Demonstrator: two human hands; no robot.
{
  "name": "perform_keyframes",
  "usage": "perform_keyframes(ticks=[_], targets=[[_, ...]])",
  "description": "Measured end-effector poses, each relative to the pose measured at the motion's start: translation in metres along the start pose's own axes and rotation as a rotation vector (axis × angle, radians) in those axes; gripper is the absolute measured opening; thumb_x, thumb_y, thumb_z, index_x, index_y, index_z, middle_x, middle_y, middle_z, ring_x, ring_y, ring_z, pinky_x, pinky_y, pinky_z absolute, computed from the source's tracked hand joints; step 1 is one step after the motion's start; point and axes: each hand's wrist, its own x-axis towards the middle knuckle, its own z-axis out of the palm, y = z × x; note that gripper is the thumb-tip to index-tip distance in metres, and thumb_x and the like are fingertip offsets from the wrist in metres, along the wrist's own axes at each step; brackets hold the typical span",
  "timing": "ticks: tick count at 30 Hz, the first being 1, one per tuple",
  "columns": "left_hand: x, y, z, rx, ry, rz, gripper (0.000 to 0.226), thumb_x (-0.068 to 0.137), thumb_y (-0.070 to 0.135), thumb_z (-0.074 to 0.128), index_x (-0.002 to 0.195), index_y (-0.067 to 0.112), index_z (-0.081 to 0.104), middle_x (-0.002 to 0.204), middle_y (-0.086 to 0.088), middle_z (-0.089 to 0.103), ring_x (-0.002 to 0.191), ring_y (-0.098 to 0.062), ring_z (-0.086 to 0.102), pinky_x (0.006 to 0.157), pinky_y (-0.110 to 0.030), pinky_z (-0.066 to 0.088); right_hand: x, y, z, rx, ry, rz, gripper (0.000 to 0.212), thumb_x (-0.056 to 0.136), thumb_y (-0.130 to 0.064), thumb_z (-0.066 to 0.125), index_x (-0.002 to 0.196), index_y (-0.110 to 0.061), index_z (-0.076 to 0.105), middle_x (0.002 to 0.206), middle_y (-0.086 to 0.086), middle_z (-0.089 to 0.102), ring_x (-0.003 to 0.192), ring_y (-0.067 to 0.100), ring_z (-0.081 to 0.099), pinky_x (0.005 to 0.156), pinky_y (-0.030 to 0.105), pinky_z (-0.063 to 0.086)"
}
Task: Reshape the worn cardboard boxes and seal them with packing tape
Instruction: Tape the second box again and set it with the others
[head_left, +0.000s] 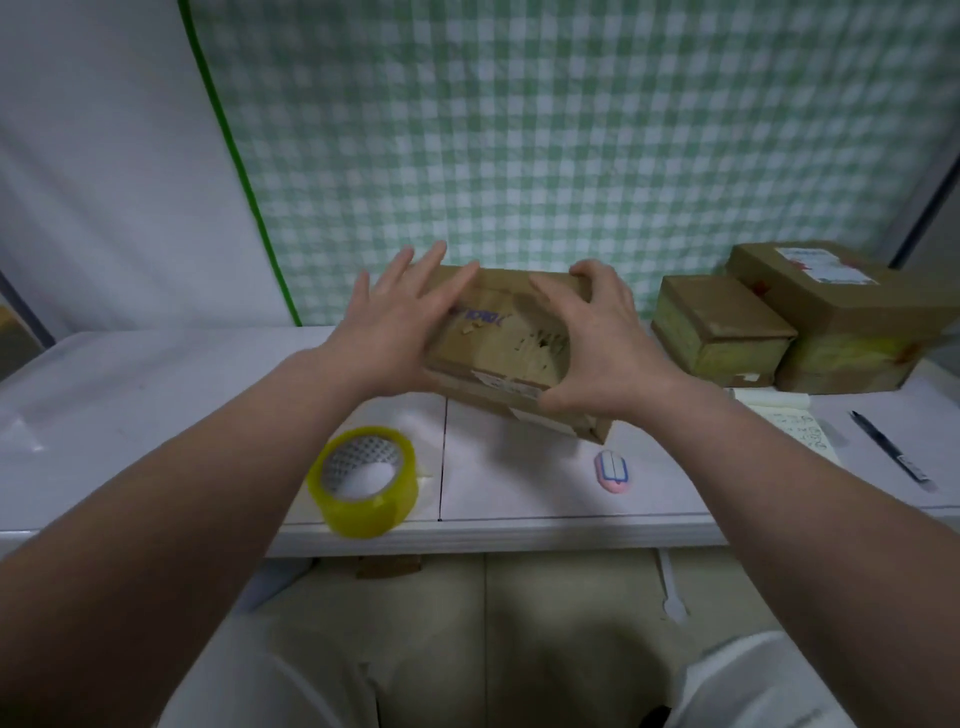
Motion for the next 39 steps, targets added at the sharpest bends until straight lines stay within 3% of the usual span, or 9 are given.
perform_keyframes(ticks=[9,16,19,22,24,28,31,36,39], targets=[[0.023,0.001,-0.017,-0.009,0.089,0.156,0.124,0.051,0.056,0.076,0.147,0.045,-0.002,0.134,-0.011,0.025,0.122,-0.026,0.03,0.107,-0.048,0.026,0.001,0.017,-0.029,-0.006,0.043,-0.166,0.102,0.058,-0.017,0.081,0.146,-0.032,0.032,0.153,0.005,0.007,0.142,0.018,0.01,0.107,0.026,0.027],[0.02,0.029,-0.016,-0.43,0.063,-0.243,0.112,0.053,0.061,0.075,0.146,0.047,0.013,0.128,-0.005,0.023,0.118,-0.03,0.035,0.104,-0.046,0.036,-0.001,0.027,-0.019,0.296,0.299,0.246,0.079,0.085,-0.026,0.065,0.151,-0.024,0.023,0.157,0.004,0.019,0.143,0.019,0.022,0.105,0.022,0.022],[0.022,0.041,-0.014,-0.586,0.066,-0.371,0.11,0.052,0.06,0.075,0.144,0.048,0.016,0.114,0.0,0.022,0.115,-0.03,0.038,0.103,-0.047,0.039,-0.009,0.018,-0.014,0.541,0.258,0.319,0.061,0.089,-0.031,0.063,0.143,-0.03,0.037,0.115,-0.016,0.052,0.109,0.014,0.052,0.098,0.032,0.042],[0.024,0.053,-0.018,-0.737,0.017,-0.488,0.104,0.052,0.059,0.075,0.141,0.049,0.022,0.112,-0.001,0.022,0.117,-0.031,0.04,0.1,-0.043,0.041,-0.012,0.011,-0.004,0.757,0.082,0.384,0.029,0.089,-0.039,0.061,0.105,-0.058,0.047,0.086,-0.025,0.048,0.085,0.001,0.054,0.092,0.042,0.052],[0.026,0.06,-0.023,-0.766,-0.031,-0.545,0.094,0.055,0.059,0.072,0.139,0.044,0.031,0.119,-0.008,0.026,0.123,-0.032,0.037,0.091,-0.033,0.04,-0.013,0.003,0.005,0.795,-0.019,0.39,0.018,0.085,-0.05,0.059,0.097,-0.06,0.049,0.101,-0.022,0.059,0.098,0.004,0.06,0.093,0.044,0.052],[0.023,0.062,-0.029,-0.84,-0.17,-0.533,0.07,0.068,0.058,0.068,0.13,0.032,0.051,0.134,-0.003,0.043,0.12,-0.026,0.045,0.091,-0.03,0.041,-0.011,-0.001,0.02,0.902,-0.123,0.364,0.07,0.075,-0.067,0.057,0.139,-0.054,0.034,0.13,-0.019,0.057,0.113,0.008,0.058,0.093,0.039,0.052],[0.015,0.063,-0.031,-0.811,-0.226,-0.449,0.036,0.086,0.043,0.058,0.118,0.028,0.062,0.127,-0.005,0.056,0.116,-0.027,0.051,0.104,-0.038,0.039,-0.014,0.0,0.024,0.972,-0.141,0.395,0.055,0.092,-0.053,0.051,0.143,-0.047,0.034,0.124,-0.02,0.056,0.104,0.005,0.058,0.084,0.034,0.053],[-0.004,0.056,-0.026,-0.99,-0.227,-0.507,0.015,0.095,0.021,0.049,0.092,0.022,0.064,0.092,0.002,0.057,0.084,-0.017,0.054,0.087,-0.037,0.048,-0.014,0.0,0.03,0.989,-0.146,0.439,0.048,0.097,-0.044,0.046,0.144,-0.039,0.037,0.14,-0.013,0.049,0.121,0.016,0.054,0.09,0.036,0.051],[-0.015,0.054,-0.02,-1.066,-0.226,-0.518,0.022,0.095,0.022,0.051,0.11,0.026,0.067,0.112,0.003,0.061,0.099,-0.016,0.058,0.082,-0.028,0.046,-0.016,0.003,0.03,1.004,-0.147,0.438,0.043,0.099,-0.04,0.042,0.142,-0.039,0.04,0.139,-0.012,0.05,0.123,0.017,0.052,0.088,0.033,0.049]])
